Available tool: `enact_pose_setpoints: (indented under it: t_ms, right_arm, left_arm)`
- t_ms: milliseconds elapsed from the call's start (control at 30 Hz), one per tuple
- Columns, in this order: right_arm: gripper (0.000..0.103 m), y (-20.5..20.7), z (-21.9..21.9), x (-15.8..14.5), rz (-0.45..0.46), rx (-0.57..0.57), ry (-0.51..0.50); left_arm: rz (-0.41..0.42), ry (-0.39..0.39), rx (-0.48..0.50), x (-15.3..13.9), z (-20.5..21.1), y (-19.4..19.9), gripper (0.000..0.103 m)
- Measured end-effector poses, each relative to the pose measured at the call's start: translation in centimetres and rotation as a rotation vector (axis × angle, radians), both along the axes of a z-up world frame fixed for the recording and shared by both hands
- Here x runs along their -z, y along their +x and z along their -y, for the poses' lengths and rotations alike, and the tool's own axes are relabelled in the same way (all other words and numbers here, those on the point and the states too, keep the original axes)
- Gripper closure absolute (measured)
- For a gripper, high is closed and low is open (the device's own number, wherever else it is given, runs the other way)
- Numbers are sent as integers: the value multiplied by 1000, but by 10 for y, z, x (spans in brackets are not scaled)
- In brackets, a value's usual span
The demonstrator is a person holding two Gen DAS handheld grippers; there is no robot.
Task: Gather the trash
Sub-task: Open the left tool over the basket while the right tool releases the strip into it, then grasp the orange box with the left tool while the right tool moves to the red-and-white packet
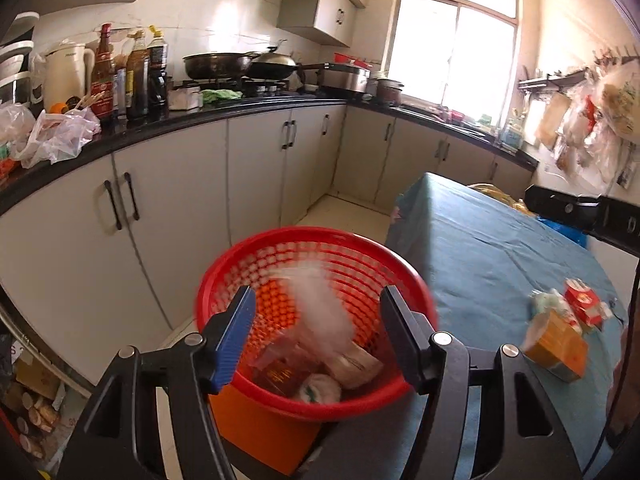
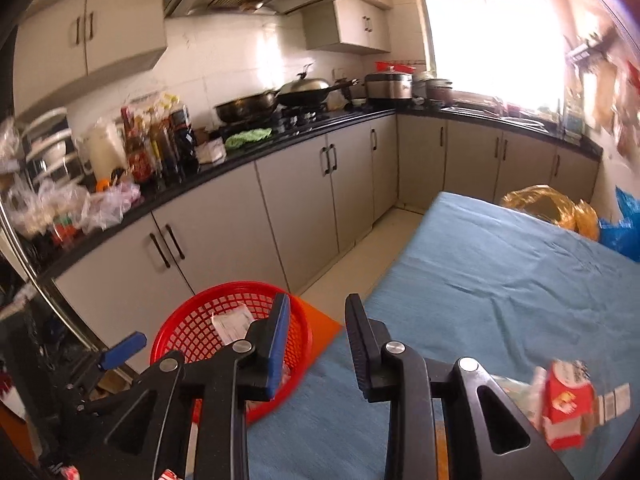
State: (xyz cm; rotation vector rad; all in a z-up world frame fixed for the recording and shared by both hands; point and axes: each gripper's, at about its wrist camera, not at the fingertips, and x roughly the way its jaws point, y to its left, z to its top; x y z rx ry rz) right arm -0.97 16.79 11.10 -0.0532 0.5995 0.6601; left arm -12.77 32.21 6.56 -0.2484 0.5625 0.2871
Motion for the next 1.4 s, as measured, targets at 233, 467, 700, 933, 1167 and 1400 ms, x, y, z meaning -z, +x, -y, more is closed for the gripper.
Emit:
enact_pose_setpoints:
  t_ms: [233,467,700,933,1167,1400]
  right_arm:
    - [66,-28,100,-4,40,122,55]
    - [66,-41,203,18,-9,304,105]
    - [66,-41,272,53,-92,418,125]
    - [66,-35,288,73,-147,431,156]
    - [65,-41,292,70,-131,414,196]
    - [65,-42,301,68,-140,414,245]
  left_arm:
    - [7,-7,146,-2,73,-6,32]
    - [-36,29,309,7,160,6,29]
    - [-101,20,374,17,201,21,28]
    - [-194,-104,357,22,206,39,21]
    - [-263,-362,275,33,198,66,17]
    - [-294,-361,145,36,207,99,16]
